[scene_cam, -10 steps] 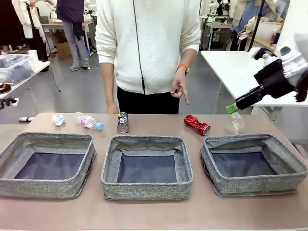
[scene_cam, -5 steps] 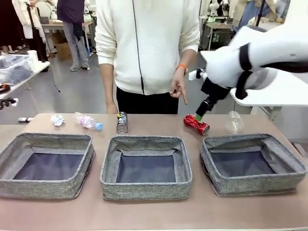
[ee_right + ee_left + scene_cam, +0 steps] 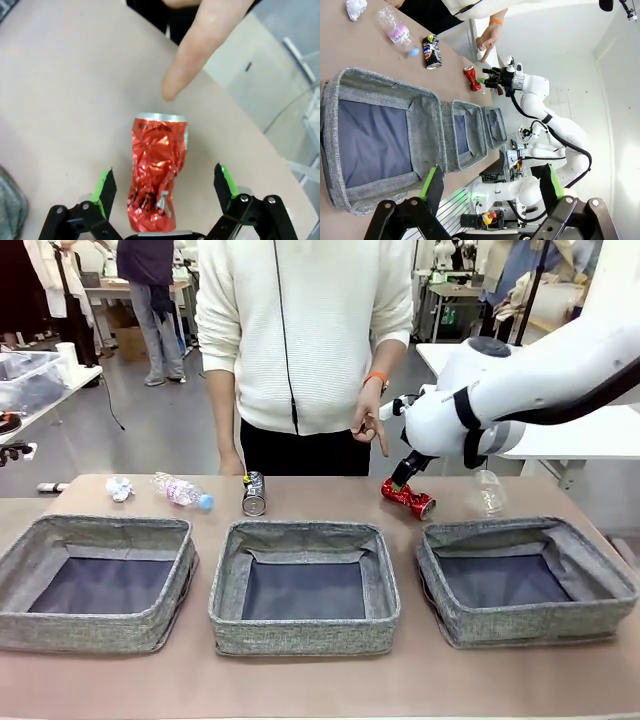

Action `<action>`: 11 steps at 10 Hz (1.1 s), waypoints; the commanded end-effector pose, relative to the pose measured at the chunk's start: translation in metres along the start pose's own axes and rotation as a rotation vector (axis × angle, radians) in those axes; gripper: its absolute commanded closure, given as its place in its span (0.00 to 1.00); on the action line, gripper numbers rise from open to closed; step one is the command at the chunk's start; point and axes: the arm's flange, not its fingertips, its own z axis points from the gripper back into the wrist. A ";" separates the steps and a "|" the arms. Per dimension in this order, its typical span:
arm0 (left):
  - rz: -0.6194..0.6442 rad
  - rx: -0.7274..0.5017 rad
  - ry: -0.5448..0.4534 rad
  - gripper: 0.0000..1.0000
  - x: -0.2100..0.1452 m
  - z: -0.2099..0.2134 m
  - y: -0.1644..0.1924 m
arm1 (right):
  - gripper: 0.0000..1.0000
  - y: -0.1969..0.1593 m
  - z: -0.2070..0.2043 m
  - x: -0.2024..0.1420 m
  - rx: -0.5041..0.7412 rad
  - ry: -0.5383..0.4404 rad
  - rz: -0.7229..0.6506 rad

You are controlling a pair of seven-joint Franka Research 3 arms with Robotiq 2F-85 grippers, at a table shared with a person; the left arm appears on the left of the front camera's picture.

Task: Sort the waste into the appropriate baskets.
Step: Pick up the waste item pointed out by the person.

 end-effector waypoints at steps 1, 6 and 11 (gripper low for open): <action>-0.023 -0.017 -0.007 0.00 0.000 -0.001 -0.002 | 0.00 0.003 -0.017 0.000 0.016 0.016 -0.004; -0.023 -0.017 -0.007 0.00 0.000 -0.001 -0.002 | 0.00 0.011 -0.037 -0.012 0.064 0.036 -0.010; -0.023 -0.017 -0.007 0.00 0.000 -0.001 -0.002 | 1.00 0.008 -0.034 -0.015 0.085 0.040 -0.028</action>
